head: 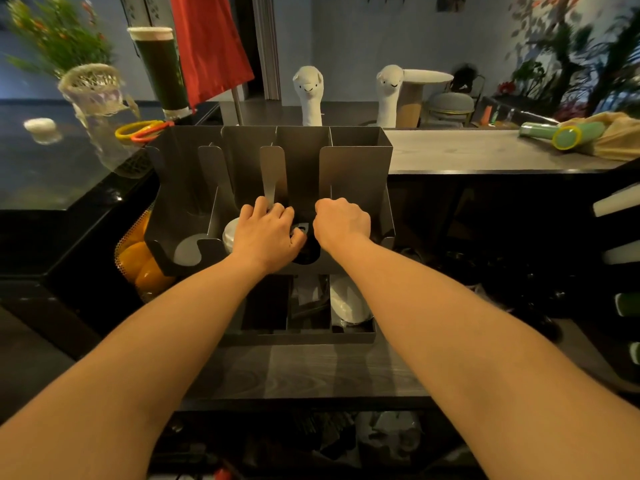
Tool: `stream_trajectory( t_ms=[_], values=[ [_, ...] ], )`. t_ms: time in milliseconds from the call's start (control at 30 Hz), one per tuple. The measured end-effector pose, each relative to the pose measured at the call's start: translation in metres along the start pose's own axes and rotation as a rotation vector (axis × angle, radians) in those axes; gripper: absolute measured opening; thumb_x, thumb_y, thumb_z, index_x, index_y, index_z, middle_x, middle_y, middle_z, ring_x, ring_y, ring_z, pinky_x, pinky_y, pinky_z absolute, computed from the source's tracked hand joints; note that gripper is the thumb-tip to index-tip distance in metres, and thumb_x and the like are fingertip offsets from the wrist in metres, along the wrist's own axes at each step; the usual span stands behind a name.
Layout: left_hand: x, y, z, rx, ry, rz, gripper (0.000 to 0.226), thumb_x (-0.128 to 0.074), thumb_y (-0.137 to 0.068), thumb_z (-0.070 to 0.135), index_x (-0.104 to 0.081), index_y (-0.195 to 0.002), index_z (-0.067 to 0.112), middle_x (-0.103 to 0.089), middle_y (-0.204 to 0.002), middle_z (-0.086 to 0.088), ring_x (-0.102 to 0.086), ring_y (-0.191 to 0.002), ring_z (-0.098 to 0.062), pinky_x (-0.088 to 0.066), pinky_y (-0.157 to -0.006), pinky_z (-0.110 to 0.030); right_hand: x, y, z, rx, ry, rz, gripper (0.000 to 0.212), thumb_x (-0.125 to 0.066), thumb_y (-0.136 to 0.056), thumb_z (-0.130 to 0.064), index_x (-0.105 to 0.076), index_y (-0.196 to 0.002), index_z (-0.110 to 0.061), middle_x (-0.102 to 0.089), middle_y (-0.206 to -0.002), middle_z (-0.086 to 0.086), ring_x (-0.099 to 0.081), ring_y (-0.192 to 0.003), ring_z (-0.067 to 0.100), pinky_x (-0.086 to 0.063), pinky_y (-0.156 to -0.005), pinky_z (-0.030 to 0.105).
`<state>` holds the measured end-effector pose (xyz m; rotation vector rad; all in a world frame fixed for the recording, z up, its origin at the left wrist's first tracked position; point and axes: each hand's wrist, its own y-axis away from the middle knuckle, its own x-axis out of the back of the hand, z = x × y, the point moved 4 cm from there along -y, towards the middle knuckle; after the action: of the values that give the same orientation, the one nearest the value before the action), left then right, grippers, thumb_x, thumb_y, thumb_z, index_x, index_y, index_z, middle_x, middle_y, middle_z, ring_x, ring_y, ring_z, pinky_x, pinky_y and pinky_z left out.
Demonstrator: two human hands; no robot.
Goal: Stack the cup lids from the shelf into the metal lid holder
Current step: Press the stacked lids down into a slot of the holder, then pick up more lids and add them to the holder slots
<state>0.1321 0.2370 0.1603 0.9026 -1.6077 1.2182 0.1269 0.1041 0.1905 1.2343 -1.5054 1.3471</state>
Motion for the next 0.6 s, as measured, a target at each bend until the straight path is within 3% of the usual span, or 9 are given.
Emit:
stream_trajectory(
  t_ms=[200,267,333,500,600],
  values=[
    [0.01,-0.005,0.008,0.023,0.032,-0.003,0.051,-0.041,-0.096,0.048,-0.05,-0.135,0.017,-0.052,-0.139,-0.006,-0.033,-0.135,-0.032,-0.031,-0.106,-0.047,-0.001,0.001,0.001,-0.009,-0.064,0.017,0.018,-0.053,-0.1,-0.023,-0.061,-0.116,-0.018,-0.066,-0.104,0.007,-0.055,-0.08,0.024,-0.038,-0.065,0.034],
    [0.017,-0.005,0.011,0.006,0.062,0.038,0.052,-0.05,-0.094,0.046,-0.049,-0.138,0.018,-0.049,-0.143,-0.005,-0.031,-0.139,-0.033,-0.03,-0.108,-0.048,0.0,0.001,0.003,-0.016,-0.14,0.034,0.024,-0.052,-0.101,-0.024,-0.056,-0.124,-0.018,-0.066,-0.108,0.007,-0.062,-0.091,0.028,-0.039,-0.066,0.035],
    [0.023,-0.003,0.009,0.011,0.121,0.1,0.049,-0.053,-0.093,0.044,-0.052,-0.135,0.02,-0.05,-0.14,-0.004,-0.034,-0.137,-0.031,-0.032,-0.107,-0.048,0.002,0.003,0.006,-0.024,-0.224,0.067,0.028,-0.05,-0.102,-0.025,-0.049,-0.129,-0.018,-0.066,-0.104,0.007,-0.062,-0.089,0.028,-0.04,-0.066,0.036],
    [0.038,0.015,0.002,-0.031,0.273,0.283,0.028,-0.054,-0.096,0.035,-0.064,-0.114,0.016,-0.064,-0.112,-0.004,-0.056,-0.103,-0.023,-0.045,-0.084,-0.036,0.009,0.02,0.011,-0.012,-0.389,0.14,0.023,-0.049,-0.101,-0.024,-0.043,-0.123,-0.021,-0.059,-0.089,0.0,-0.061,-0.078,0.024,-0.053,-0.067,0.041],
    [0.045,0.035,0.004,-0.026,0.41,0.299,0.021,-0.052,-0.099,0.032,-0.065,-0.094,0.016,-0.063,-0.081,0.002,-0.059,-0.073,-0.015,-0.047,-0.062,-0.026,0.007,0.039,0.01,0.075,-0.413,0.073,0.021,-0.053,-0.099,-0.021,-0.046,-0.119,-0.023,-0.058,-0.087,-0.002,-0.059,-0.075,0.021,-0.045,-0.059,0.032]
  ],
)
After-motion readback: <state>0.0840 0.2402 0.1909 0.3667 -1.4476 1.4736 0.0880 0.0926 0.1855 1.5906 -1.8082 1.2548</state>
